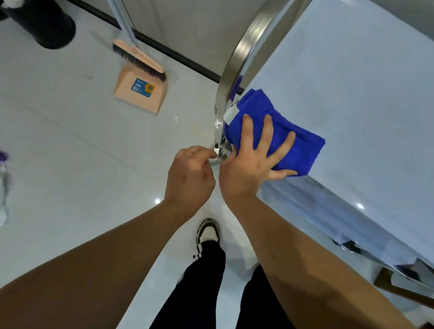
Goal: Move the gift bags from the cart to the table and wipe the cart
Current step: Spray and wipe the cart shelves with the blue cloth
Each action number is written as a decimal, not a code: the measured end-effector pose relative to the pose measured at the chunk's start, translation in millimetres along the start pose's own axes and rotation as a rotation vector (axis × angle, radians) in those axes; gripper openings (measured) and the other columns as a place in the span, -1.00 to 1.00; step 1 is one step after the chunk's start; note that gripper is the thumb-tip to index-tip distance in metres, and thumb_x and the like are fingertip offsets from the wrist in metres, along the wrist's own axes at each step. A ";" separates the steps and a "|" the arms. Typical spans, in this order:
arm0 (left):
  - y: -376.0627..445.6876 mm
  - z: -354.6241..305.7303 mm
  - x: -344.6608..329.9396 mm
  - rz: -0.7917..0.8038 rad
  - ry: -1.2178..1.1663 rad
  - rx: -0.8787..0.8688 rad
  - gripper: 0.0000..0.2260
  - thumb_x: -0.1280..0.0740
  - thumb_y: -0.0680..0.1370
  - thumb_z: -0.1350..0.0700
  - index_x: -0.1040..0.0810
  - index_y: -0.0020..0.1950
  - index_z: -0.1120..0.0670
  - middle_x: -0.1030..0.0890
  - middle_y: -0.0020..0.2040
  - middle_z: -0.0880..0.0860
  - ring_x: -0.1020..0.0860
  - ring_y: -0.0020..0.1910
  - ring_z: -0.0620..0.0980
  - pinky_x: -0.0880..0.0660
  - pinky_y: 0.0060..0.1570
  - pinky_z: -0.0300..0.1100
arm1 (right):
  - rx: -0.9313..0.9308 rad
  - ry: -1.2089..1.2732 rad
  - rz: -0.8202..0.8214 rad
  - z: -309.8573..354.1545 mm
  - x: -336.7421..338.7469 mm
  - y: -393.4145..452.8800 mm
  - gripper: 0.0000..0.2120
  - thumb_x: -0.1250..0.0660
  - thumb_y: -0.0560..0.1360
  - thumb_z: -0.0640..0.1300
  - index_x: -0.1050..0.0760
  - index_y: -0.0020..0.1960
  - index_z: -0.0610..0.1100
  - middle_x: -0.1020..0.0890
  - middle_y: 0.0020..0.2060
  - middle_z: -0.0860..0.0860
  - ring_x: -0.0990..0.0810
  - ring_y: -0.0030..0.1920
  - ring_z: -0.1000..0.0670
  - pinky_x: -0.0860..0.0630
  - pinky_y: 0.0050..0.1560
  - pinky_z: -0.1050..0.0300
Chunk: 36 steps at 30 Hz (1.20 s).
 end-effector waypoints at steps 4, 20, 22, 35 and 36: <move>0.0 15.8 3.7 -0.015 -0.121 0.217 -0.77 -0.32 0.59 0.25 -0.65 0.20 0.11 -0.66 0.14 0.05 -0.58 0.12 0.04 -0.54 0.14 -0.13 | 0.069 -0.009 -0.023 -2.6 2.3 -3.2 -0.31 -0.44 0.41 -0.22 -0.39 0.45 0.22 -0.26 0.56 0.08 -0.01 0.58 -0.31 0.17 0.22 -0.74; 103.9 -97.6 35.7 -0.107 -0.397 0.133 -0.82 -0.28 0.66 0.01 -0.65 0.10 0.04 -0.63 -0.21 -0.11 -0.52 -0.28 -0.24 -0.48 -0.16 -0.33 | 0.115 -0.012 0.124 -48.4 17.5 17.7 -0.13 -0.40 0.36 -0.37 -0.27 0.49 0.26 -0.13 0.60 0.09 0.17 0.59 -0.24 0.27 0.24 -0.69; 104.6 -97.5 35.7 -0.110 -0.397 0.147 -0.85 -0.30 0.65 0.03 -0.65 0.05 0.03 -0.62 -0.22 -0.11 -0.52 -0.27 -0.23 -0.47 -0.18 -0.37 | 0.101 -0.007 0.101 -45.3 19.7 15.5 -0.13 -0.40 0.33 -0.39 -0.29 0.49 0.23 -0.15 0.60 0.08 0.16 0.59 -0.25 0.27 0.25 -0.68; 100.8 -88.0 29.5 -0.119 -0.484 0.174 -0.84 -0.33 0.64 -0.02 -0.66 0.08 0.00 -0.69 -0.12 -0.05 -0.61 -0.13 -0.12 -0.56 -0.05 -0.25 | 0.401 -0.037 0.017 -44.0 19.7 -24.9 -0.32 -0.47 0.26 -0.38 -0.55 0.33 0.03 -0.48 0.41 -0.04 -0.19 0.52 -0.26 -0.08 0.34 -0.65; 99.4 -86.6 28.2 -0.122 -0.479 0.189 -0.81 -0.32 0.64 -0.04 -0.66 0.09 0.02 -0.68 -0.12 -0.04 -0.58 -0.17 -0.16 -0.52 -0.10 -0.33 | 0.431 -0.037 0.043 -48.1 18.0 -31.3 -0.34 -0.48 0.25 -0.38 -0.57 0.30 0.02 -0.50 0.38 -0.04 -0.22 0.50 -0.24 -0.09 0.35 -0.63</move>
Point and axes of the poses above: each hand's wrist, its own y-axis towards the middle knuckle, its own x-axis out of the back of the hand, z = x × y, the point moved 8 cm from there along y, towards the middle knuckle
